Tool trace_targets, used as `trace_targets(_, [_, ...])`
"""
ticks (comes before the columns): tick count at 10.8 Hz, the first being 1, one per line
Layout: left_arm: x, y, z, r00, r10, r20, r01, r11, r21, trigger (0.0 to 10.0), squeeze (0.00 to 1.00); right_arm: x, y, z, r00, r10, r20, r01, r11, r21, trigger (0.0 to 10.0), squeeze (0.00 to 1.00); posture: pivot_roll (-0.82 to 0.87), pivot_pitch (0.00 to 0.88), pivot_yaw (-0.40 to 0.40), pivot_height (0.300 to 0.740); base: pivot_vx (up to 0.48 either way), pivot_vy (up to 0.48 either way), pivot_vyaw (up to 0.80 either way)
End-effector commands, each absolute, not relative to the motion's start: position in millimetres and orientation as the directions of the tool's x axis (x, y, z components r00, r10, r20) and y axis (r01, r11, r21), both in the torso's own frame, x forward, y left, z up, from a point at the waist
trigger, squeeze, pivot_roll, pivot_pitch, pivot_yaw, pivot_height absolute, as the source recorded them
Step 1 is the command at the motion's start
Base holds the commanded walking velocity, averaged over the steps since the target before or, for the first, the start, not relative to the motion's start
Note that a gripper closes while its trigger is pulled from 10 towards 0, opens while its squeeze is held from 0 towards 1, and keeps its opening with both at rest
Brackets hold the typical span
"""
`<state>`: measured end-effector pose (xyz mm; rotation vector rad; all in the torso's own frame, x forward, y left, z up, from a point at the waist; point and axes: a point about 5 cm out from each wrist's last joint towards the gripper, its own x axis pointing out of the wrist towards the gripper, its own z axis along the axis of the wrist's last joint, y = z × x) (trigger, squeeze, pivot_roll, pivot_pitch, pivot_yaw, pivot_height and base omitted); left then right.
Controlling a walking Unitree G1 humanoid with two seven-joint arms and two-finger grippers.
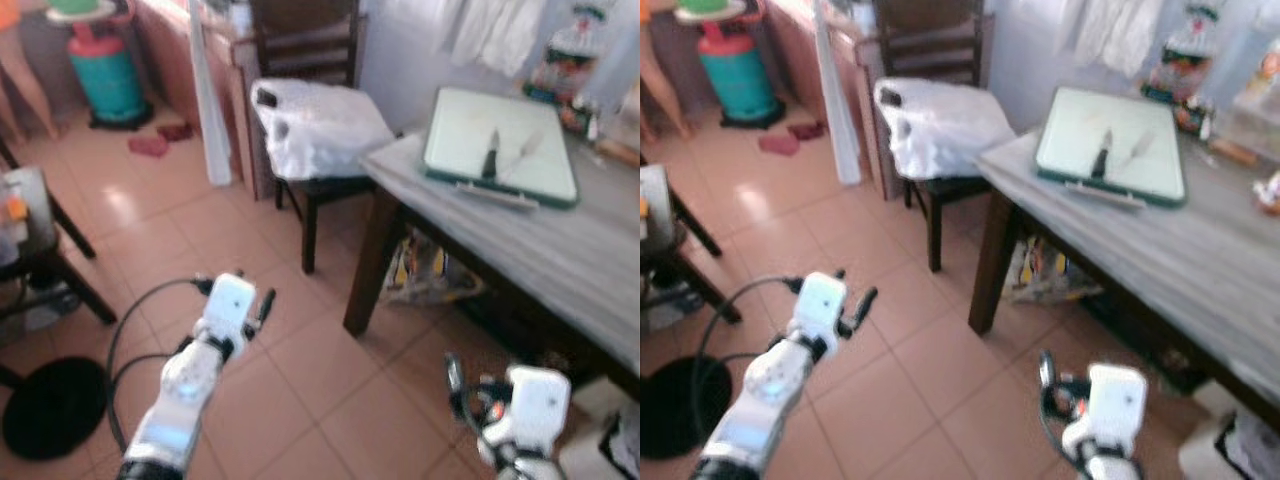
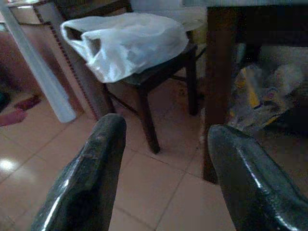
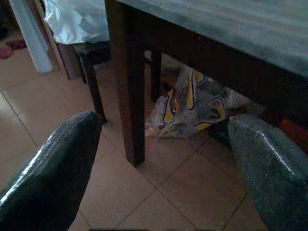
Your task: Setting the table
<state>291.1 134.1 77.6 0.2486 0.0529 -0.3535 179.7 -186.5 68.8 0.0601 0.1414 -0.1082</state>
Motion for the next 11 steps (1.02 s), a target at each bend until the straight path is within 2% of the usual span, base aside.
trace_targets(1, [289,138,75,0.937,-0.332,-0.11,0.349,0.911,0.22,10.0,0.0,179,-189,74,0.986,-0.109,-0.13,0.116,0.992,0.049,10.0,0.0,0.03,0.102,-0.017,0.74,0.0,0.0,0.0])
trace_targets(4, [288,143,71,0.95,-0.285,-0.126,0.307,0.925,0.225,10.0,0.0,178,-187,74,0.986,-0.106,-0.128,0.112,0.993,0.042,10.0,0.0,0.04,0.106,-0.022,0.74,0.0,0.0,0.0])
trace_targets(6, [286,145,62,0.951,-0.271,-0.146,0.296,0.935,0.195,10.0,0.0,181,-184,74,0.988,-0.084,-0.128,0.089,0.995,0.037,10.0,0.0,0.04,0.077,-0.042,0.74,0.0,0.0,0.0])
trace_targets(11, [291,138,66,0.948,-0.295,-0.119,0.316,0.92,0.234,10.0,0.0,184,-181,74,0.989,-0.088,-0.12,0.093,0.995,0.045,10.0,0.0,0.04,0.085,-0.023,0.74,0.0,0.0,0.0])
